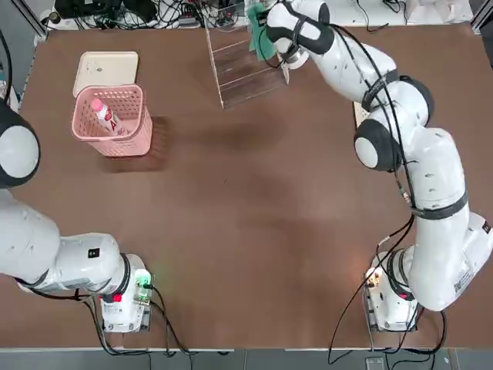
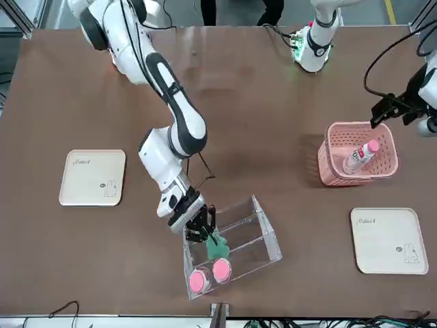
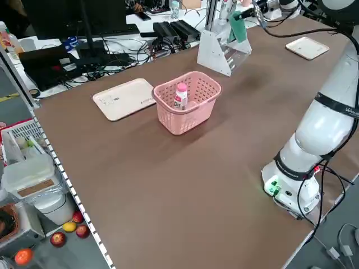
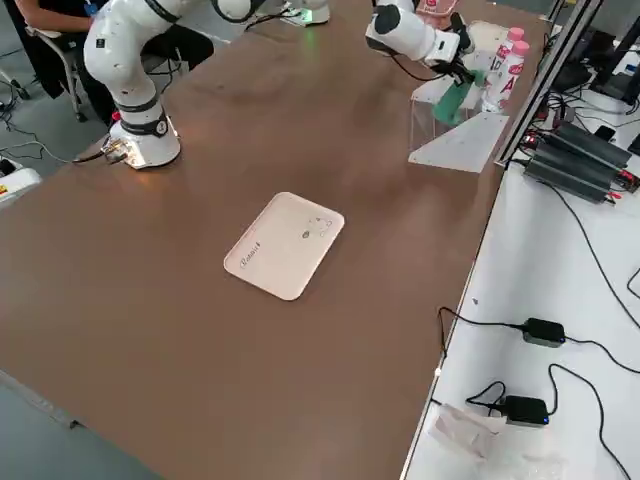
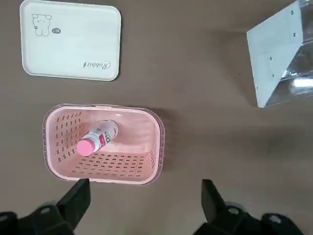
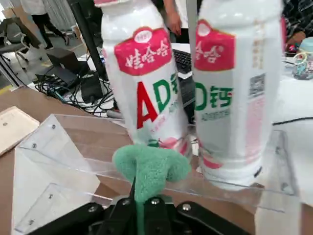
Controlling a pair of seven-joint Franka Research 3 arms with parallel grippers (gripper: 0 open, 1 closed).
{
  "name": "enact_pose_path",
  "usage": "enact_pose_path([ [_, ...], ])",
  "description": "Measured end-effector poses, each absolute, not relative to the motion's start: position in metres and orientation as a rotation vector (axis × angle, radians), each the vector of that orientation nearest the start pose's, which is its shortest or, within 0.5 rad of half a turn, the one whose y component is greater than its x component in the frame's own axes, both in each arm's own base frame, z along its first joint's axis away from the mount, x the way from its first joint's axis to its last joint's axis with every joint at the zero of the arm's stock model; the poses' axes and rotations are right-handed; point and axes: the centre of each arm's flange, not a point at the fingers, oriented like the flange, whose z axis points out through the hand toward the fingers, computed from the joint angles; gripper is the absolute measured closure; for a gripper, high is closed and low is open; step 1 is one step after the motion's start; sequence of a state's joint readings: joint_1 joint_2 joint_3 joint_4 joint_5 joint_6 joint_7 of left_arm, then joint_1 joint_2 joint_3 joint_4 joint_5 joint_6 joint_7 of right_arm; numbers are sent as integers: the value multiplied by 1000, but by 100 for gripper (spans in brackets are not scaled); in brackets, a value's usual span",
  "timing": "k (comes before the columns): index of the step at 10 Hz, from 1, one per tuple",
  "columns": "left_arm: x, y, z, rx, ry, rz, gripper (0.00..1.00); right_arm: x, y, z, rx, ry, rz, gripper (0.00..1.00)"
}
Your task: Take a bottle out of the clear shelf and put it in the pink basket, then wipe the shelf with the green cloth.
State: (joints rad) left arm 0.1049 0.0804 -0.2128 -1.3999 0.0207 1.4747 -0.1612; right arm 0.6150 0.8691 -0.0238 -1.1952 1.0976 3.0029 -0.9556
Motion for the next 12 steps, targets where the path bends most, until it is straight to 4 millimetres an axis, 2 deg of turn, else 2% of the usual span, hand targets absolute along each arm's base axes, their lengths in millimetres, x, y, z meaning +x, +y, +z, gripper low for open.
enact_pose_path([
  [2,567,-54,652,-3136,-86,5,0,693,381,349,-2339,-650,-1199,95],
  [5,567,-55,652,-3137,-82,4,0,679,401,363,-2308,-541,-1103,95],
  [7,567,-56,652,-3137,-82,3,0,654,425,371,-2295,-454,-1012,95],
  [12,567,-56,653,-3138,-82,-8,0,580,448,399,-2294,-364,-812,95],
])
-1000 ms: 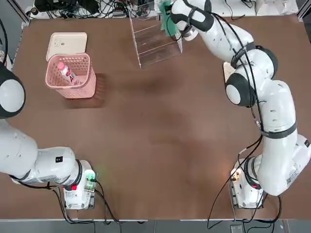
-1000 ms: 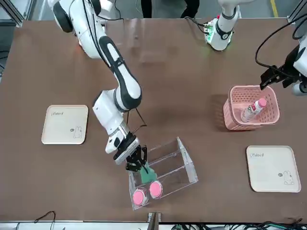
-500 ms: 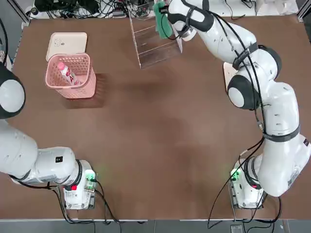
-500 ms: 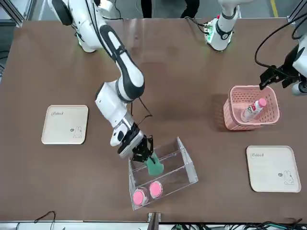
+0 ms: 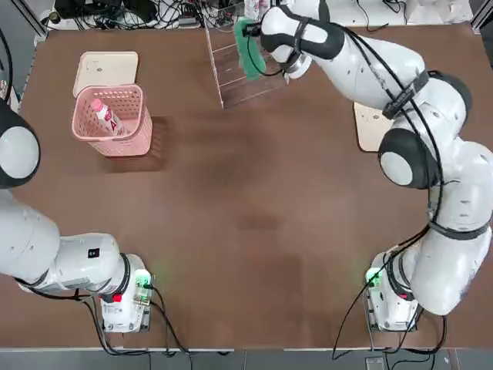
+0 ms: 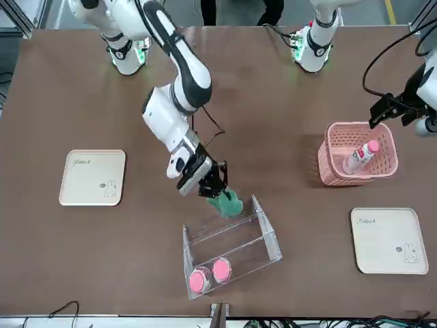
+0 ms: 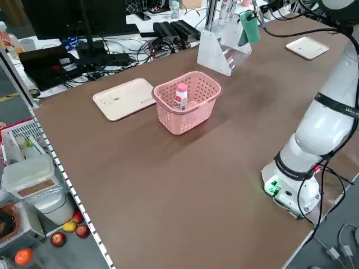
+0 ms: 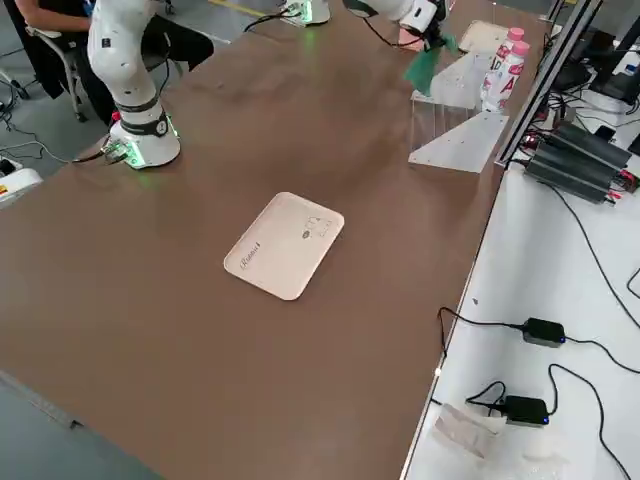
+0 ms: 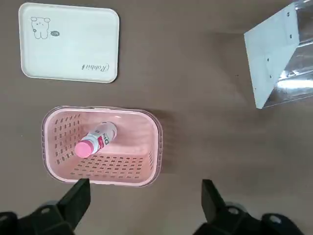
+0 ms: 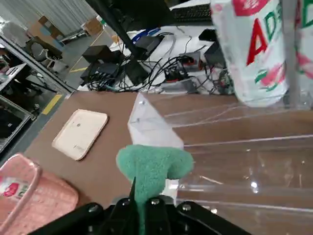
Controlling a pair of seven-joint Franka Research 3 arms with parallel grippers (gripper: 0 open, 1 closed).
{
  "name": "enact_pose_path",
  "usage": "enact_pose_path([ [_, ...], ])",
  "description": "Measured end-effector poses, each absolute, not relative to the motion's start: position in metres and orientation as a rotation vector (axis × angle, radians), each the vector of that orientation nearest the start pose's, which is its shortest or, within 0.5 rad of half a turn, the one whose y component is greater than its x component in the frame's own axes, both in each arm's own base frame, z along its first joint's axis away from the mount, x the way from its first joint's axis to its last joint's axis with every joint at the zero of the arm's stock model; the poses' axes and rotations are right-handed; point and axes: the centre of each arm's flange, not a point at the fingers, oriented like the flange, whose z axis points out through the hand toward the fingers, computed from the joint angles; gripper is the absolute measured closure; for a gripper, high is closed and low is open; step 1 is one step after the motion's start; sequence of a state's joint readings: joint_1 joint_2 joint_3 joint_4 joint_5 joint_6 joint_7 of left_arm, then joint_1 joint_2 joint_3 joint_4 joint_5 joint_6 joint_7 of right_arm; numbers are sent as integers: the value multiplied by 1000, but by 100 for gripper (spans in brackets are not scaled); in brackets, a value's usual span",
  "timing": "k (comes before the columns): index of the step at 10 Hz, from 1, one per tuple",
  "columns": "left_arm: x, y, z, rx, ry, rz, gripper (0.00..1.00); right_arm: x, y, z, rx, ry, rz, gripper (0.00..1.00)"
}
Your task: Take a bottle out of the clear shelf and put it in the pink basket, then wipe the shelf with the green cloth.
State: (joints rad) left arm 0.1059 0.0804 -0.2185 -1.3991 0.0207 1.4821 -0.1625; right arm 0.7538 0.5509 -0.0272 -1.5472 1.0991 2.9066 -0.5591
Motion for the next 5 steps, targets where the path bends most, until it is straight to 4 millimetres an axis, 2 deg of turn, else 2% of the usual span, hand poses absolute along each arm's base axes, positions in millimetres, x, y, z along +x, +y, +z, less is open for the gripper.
enact_pose_path([
  [1,567,-56,653,-3138,-83,-8,0,566,449,399,-2300,-382,-779,95],
  [3,568,-56,653,-3138,-83,-8,0,546,448,381,-2335,-495,-780,95],
  [5,568,-56,653,-3138,-83,-8,0,542,441,368,-2360,-630,-861,95],
])
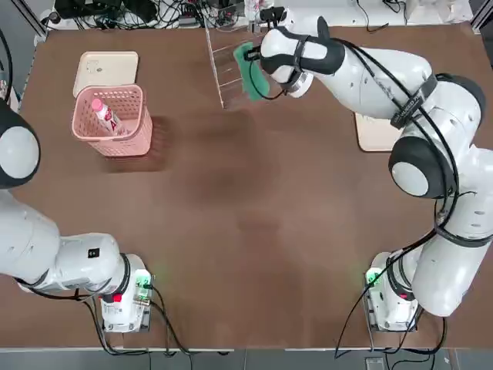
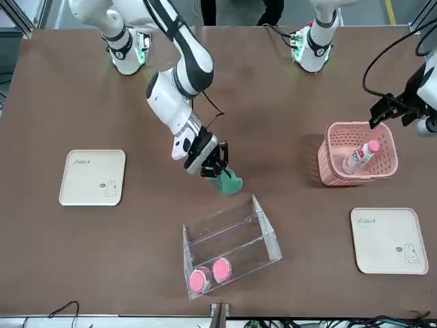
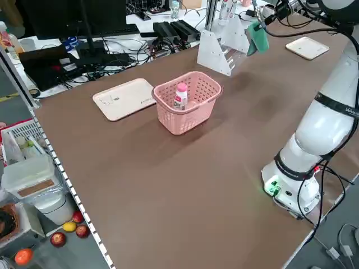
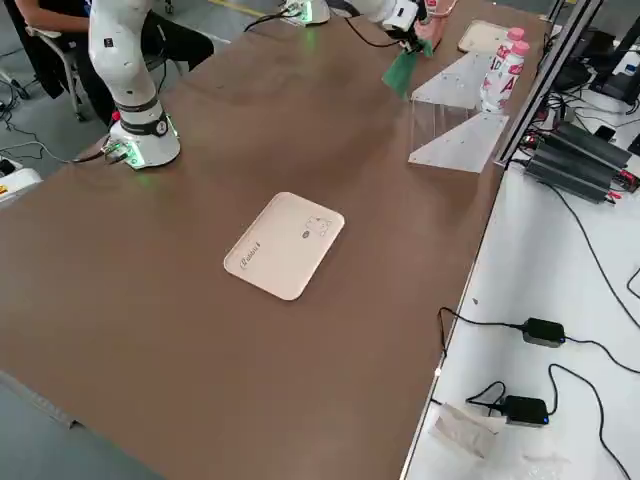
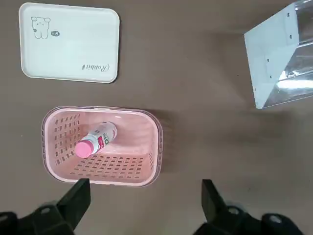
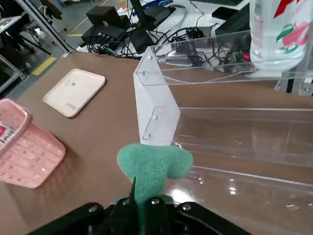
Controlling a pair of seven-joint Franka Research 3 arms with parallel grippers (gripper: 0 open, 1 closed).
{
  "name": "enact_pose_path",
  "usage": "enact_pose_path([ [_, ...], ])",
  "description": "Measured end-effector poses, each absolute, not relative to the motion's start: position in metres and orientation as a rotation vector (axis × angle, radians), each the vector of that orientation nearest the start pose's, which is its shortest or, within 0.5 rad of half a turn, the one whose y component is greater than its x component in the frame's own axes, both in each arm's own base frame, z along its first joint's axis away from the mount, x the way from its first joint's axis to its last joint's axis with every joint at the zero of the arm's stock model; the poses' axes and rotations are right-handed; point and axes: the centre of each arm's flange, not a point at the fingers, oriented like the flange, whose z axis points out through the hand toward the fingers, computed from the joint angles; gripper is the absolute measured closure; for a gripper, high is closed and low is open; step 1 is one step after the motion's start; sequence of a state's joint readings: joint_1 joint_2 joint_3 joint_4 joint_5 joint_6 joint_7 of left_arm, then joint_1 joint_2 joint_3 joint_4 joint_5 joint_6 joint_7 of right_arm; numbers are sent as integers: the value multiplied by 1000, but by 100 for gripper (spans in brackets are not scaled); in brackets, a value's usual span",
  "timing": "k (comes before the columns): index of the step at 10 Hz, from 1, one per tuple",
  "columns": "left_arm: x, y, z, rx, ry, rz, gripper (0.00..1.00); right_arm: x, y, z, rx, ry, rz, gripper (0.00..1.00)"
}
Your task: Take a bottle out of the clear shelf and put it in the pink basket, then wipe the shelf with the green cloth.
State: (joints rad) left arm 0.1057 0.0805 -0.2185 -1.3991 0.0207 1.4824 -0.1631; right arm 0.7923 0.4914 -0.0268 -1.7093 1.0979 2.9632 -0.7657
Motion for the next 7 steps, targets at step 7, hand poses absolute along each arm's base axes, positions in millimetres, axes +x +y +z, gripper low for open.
enact_pose_path([
  [7,568,-54,653,-3138,-88,-9,0,578,446,306,-2422,-796,-1041,95],
])
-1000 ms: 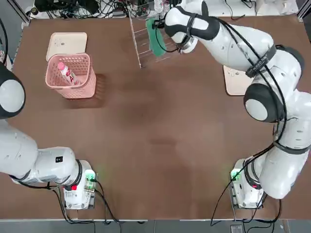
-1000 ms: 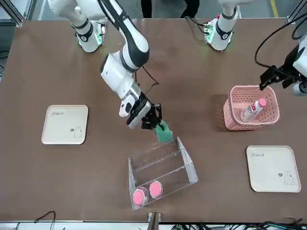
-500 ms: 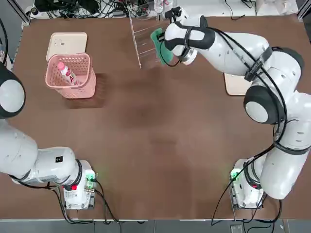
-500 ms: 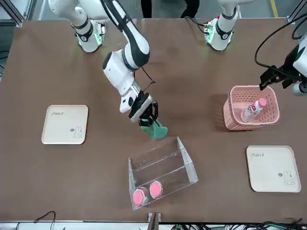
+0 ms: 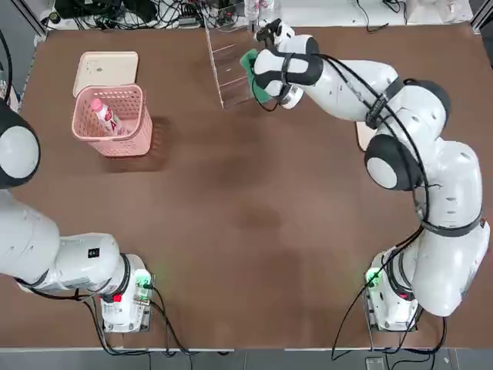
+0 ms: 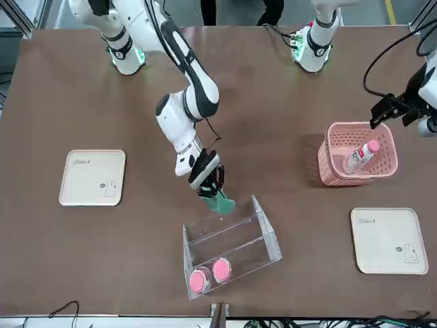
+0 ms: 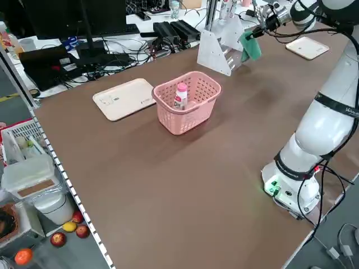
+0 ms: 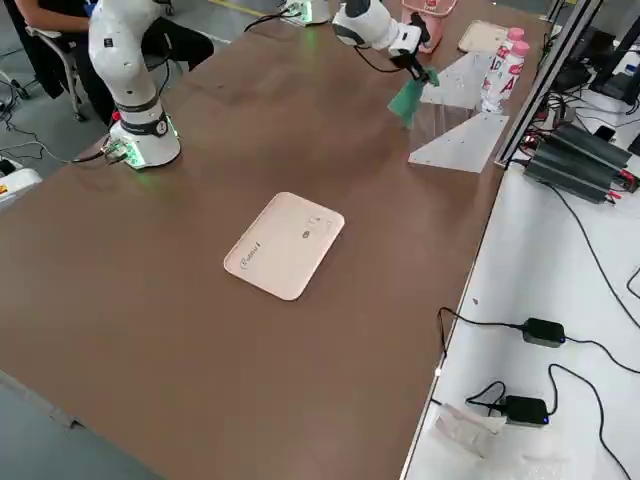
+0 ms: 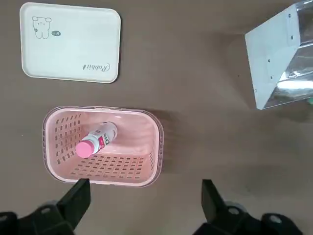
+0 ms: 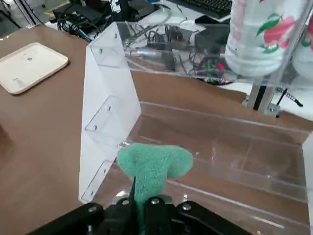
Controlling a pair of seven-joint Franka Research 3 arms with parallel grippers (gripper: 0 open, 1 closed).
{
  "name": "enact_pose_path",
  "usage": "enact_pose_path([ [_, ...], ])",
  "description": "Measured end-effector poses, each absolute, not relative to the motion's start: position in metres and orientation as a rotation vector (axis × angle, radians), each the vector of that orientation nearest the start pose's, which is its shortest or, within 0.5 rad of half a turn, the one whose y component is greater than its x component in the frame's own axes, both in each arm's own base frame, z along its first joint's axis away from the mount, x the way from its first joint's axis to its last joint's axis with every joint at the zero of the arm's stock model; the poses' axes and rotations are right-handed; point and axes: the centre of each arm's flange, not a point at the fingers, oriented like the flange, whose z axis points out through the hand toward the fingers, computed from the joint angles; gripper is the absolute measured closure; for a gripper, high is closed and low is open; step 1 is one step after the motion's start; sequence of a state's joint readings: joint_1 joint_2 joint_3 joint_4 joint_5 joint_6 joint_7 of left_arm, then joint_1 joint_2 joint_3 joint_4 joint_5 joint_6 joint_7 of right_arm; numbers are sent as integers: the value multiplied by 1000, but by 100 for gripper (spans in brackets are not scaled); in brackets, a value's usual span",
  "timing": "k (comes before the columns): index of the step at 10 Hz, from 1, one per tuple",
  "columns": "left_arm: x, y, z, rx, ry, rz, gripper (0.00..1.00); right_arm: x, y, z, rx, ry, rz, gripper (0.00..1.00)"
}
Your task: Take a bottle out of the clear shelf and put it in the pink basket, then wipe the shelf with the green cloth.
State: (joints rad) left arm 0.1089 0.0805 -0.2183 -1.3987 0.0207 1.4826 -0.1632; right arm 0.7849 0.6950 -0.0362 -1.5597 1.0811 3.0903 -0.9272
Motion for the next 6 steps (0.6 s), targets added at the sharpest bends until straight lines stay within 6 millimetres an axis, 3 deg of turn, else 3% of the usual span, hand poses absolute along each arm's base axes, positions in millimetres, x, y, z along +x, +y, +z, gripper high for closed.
enact_pose_path([
  [3,568,-54,653,-3138,-90,-9,0,591,448,315,-2405,-804,-1115,95],
  [6,568,-53,653,-3138,-91,-9,0,593,447,284,-2448,-816,-1127,95],
])
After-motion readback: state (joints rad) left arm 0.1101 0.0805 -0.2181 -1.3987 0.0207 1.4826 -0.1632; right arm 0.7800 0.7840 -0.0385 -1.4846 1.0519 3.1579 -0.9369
